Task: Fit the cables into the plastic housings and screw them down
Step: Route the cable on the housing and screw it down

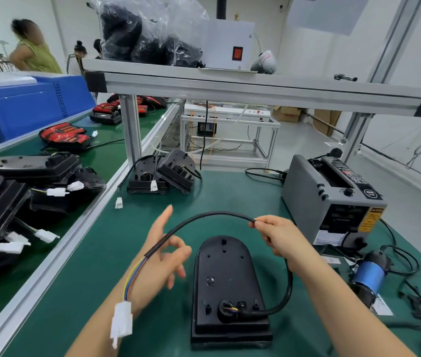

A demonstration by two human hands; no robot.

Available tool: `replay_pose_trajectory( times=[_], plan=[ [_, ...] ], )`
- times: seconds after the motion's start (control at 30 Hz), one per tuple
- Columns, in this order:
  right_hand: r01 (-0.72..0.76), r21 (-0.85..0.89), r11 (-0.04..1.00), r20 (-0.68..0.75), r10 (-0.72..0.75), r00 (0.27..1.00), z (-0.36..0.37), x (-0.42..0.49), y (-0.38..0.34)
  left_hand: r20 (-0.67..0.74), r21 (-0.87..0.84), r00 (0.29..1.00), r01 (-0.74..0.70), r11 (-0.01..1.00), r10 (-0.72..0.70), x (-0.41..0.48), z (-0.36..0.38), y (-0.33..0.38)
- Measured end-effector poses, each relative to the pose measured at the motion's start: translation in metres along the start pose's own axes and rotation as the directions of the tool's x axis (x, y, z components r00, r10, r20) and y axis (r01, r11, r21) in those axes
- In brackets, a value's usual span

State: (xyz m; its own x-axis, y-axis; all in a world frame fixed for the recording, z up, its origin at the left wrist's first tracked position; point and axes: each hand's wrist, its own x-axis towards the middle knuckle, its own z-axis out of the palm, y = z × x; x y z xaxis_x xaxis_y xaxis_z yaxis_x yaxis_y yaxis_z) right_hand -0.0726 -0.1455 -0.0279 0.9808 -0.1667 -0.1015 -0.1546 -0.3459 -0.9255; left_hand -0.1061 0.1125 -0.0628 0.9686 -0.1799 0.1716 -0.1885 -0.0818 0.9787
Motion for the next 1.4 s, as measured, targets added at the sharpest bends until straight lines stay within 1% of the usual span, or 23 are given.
replay_pose_trajectory(
  times=[0.07,0.1,0.17,0.23,0.33,0.4,0.43,0.47,0.5,0.53,0.57,0.6,0.63,0.67,0.7,0.77,0.83,0.9,0.97,1.03,1.13,1.27,1.4],
  plan=[
    [-0.033,-0.083,0.996,0.009,0.034,0.999,0.005,0.005,0.005,-0.057,-0.132,0.996,-0.081,0.988,0.074,-0.005,-0.004,-0.003],
    [-0.047,-0.117,0.992,0.006,0.048,0.999,0.007,0.008,0.008,-0.071,-0.194,0.995,-0.084,0.977,0.072,-0.006,-0.007,-0.005],
    [-0.077,-0.197,0.977,0.002,0.079,0.997,0.012,0.013,0.014,-0.024,-0.263,1.000,-0.015,0.965,0.009,-0.011,-0.016,-0.010],
    [-0.083,-0.293,0.952,0.011,0.090,0.996,0.017,0.017,0.020,0.064,-0.234,0.995,0.089,0.968,-0.076,-0.015,-0.028,-0.015],
    [-0.045,-0.385,0.922,0.037,0.064,0.997,0.022,0.019,0.028,0.121,-0.064,0.960,0.260,0.963,-0.251,-0.014,-0.042,-0.016],
    [-0.023,-0.420,0.907,0.065,0.055,0.996,0.023,0.017,0.031,0.137,-0.084,0.916,0.390,0.917,-0.377,-0.008,-0.046,-0.021],
    [-0.007,-0.433,0.901,0.082,0.047,0.996,0.023,0.014,0.032,0.094,-0.031,0.903,0.423,0.905,-0.419,-0.007,-0.046,-0.023],
    [0.009,-0.444,0.896,0.092,0.036,0.995,0.022,0.011,0.033,0.008,0.112,0.903,0.426,0.898,-0.429,-0.005,-0.045,-0.024],
    [0.023,-0.456,0.890,0.095,0.022,0.995,0.021,0.007,0.033,-0.048,0.358,0.946,0.316,0.879,-0.320,-0.009,-0.048,-0.027],
    [0.034,-0.470,0.882,0.088,0.008,0.996,0.019,0.002,0.034,0.009,0.630,0.982,0.141,0.764,-0.189,-0.017,-0.050,-0.030],
    [0.040,-0.479,0.877,0.074,-0.005,0.997,0.017,-0.005,0.035,0.116,0.761,0.990,-0.033,0.648,-0.086,-0.024,-0.051,-0.033],
    [0.042,-0.474,0.880,0.059,-0.016,0.998,0.014,-0.014,0.036,0.188,0.803,0.980,-0.115,0.585,-0.066,-0.033,-0.051,-0.028],
    [0.043,-0.455,0.889,0.048,-0.023,0.999,0.012,-0.025,0.038,0.179,0.820,0.977,-0.083,0.567,-0.115,-0.037,-0.047,-0.024],
    [0.046,-0.428,0.903,0.045,-0.030,0.999,0.010,-0.038,0.040,0.179,0.855,0.976,-0.090,0.512,-0.127,-0.040,-0.045,-0.024],
    [0.056,-0.402,0.914,0.049,-0.040,0.998,0.010,-0.051,0.042,0.148,0.889,0.984,-0.089,0.449,-0.096,-0.041,-0.040,-0.020],
    [0.076,-0.370,0.926,0.064,-0.056,0.996,0.014,-0.079,0.044,0.039,0.920,0.999,-0.037,0.389,0.003,-0.039,-0.042,-0.024],
    [0.077,-0.366,0.927,0.061,-0.059,0.996,0.020,-0.100,0.043,-0.119,0.921,0.993,0.111,0.374,-0.003,-0.041,-0.047,-0.016],
    [0.066,-0.358,0.931,0.028,-0.060,0.998,0.025,-0.111,0.042,-0.197,0.881,0.976,0.216,0.420,-0.087,-0.046,-0.052,-0.007],
    [0.048,-0.318,0.947,-0.003,-0.052,0.999,0.028,-0.115,0.041,-0.206,0.890,0.946,0.287,0.354,-0.250,-0.050,-0.048,0.003],
    [0.034,-0.266,0.963,-0.009,-0.037,0.999,0.029,-0.115,0.040,-0.188,0.906,0.933,0.286,0.312,-0.308,-0.053,-0.040,0.006],
    [0.009,-0.209,0.978,-0.002,-0.010,1.000,0.031,-0.113,0.040,-0.136,0.881,0.922,0.280,0.382,-0.362,-0.052,-0.022,0.011],
    [-0.021,-0.159,0.987,0.009,0.023,1.000,0.036,-0.112,0.041,-0.021,0.603,0.896,0.365,0.709,-0.444,-0.052,0.009,0.009],
    [-0.033,-0.146,0.989,-0.013,0.031,0.999,0.039,-0.114,0.043,-0.039,0.454,0.912,0.380,0.806,-0.408,-0.057,0.026,0.000]
  ],
)
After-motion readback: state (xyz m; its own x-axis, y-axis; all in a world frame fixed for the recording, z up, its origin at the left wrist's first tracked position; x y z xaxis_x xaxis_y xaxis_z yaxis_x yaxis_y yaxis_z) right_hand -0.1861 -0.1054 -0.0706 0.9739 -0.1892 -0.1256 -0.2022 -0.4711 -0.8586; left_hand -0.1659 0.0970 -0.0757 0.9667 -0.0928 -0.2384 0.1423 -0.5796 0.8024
